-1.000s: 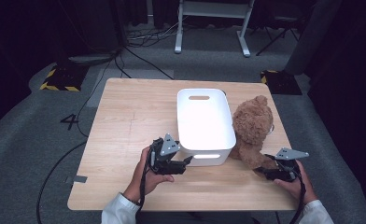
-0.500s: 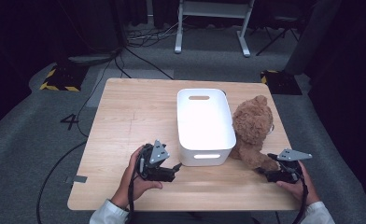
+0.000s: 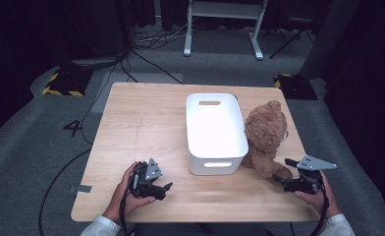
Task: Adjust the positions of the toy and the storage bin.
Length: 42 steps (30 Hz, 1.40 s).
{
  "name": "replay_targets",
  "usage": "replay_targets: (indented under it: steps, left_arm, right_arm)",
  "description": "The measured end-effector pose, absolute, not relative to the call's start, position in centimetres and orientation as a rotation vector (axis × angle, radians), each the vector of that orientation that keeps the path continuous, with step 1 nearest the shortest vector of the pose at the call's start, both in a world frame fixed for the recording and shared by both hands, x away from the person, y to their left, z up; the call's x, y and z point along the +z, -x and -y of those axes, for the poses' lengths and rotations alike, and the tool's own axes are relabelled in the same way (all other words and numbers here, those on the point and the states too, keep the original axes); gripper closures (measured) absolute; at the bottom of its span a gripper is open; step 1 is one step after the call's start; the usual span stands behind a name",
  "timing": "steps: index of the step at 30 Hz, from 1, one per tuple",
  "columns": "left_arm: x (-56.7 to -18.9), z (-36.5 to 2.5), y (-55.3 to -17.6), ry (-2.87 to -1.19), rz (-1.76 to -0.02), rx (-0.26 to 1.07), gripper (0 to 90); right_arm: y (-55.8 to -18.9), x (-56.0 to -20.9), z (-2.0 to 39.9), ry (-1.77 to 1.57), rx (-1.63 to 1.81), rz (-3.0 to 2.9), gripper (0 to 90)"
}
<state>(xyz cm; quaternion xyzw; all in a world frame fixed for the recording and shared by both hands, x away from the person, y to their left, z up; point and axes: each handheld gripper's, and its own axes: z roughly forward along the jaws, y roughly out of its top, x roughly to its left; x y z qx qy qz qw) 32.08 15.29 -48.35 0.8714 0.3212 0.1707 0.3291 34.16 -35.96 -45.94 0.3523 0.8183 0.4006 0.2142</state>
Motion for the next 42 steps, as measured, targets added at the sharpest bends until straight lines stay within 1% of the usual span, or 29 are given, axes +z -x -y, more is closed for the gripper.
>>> replay_targets:
  steps: [3, 7, 11, 17, 22, 26, 35, 42]
  left_arm:
    - [-49.1, -15.7, -32.1, -2.277, -0.871, 0.425, 16.6]
    - [-49.8, -15.7, -32.4, -2.311, -0.871, 0.407, 16.5]
    - [-50.0, -15.6, -32.3, -2.305, -0.87, 0.398, 16.2]
    - [-50.4, -16.1, -32.6, -2.262, -0.892, 0.332, 14.9]
    - [-50.6, -16.1, -32.6, -2.242, -0.901, 0.335, 13.7]
    - [-50.6, -16.1, -32.6, -2.243, -0.902, 0.333, 13.4]
    - [-50.6, -15.7, -32.9, -2.241, -0.921, 0.336, 10.4]
    - [-50.6, -15.7, -32.9, -2.241, -0.921, 0.336, 10.3]
  right_arm:
    - [-33.8, -45.0, 36.1, -0.97, 1.141, -2.24, 18.7]
    - [-33.4, -43.8, 36.4, -0.974, 1.17, -2.191, 18.8]
    - [-33.2, -43.0, 36.9, -1.004, 1.195, -2.146, 19.3]
    - [-33.8, -42.5, 37.1, -1.027, 1.203, -2.094, 19.8]
    - [-34.4, -42.1, 36.8, -1.016, 1.192, -2.083, 20.2]
    - [-34.8, -41.7, 36.3, -1.006, 1.208, -2.069, 20.7]
    - [-36.2, -41.3, 33.6, -0.978, 1.2, -2.089, 20.6]
    - [-37.1, -41.5, 32.1, -1.012, 1.196, -2.079, 17.8]
